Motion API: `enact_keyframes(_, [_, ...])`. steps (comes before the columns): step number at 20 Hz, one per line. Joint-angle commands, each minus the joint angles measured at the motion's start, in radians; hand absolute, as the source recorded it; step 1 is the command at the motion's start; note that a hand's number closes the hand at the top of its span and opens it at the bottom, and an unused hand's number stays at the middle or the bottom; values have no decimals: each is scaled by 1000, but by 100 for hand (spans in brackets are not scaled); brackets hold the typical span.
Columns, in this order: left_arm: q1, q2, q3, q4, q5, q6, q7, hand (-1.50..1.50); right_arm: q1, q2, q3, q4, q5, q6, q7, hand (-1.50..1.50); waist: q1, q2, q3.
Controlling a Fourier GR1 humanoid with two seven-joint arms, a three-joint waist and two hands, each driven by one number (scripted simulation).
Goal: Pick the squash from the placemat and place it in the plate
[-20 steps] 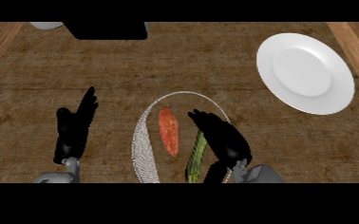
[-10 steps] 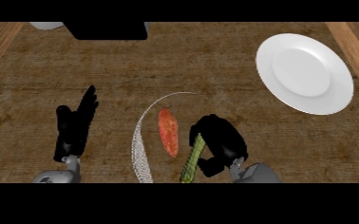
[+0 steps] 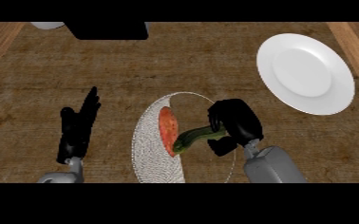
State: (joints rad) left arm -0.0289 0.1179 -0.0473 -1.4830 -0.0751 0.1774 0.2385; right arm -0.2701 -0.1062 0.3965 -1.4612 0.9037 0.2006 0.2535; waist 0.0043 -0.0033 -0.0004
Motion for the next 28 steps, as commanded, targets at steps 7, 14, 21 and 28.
enact_keyframes(7, [55, 35, 22, -56, 29, -53, -5, 0, -232, -200, -274, 144, -53, -68, -247, 150, 6, 3, 1])
enact_keyframes(14, [-1, -11, 7, -6, 0, -10, 15, 0, -197, -206, -407, -70, -66, -195, -157, 150, -12, 0, 1])
enact_keyframes(21, [-39, 9, 55, 98, 21, -51, -72, 0, -243, -231, -544, 29, -107, -197, -113, 150, -3, 5, 0])
enact_keyframes(28, [-38, -4, 38, 29, 5, -44, -12, 0, -420, -311, -609, 407, -83, -250, -222, 150, 11, 8, 1])
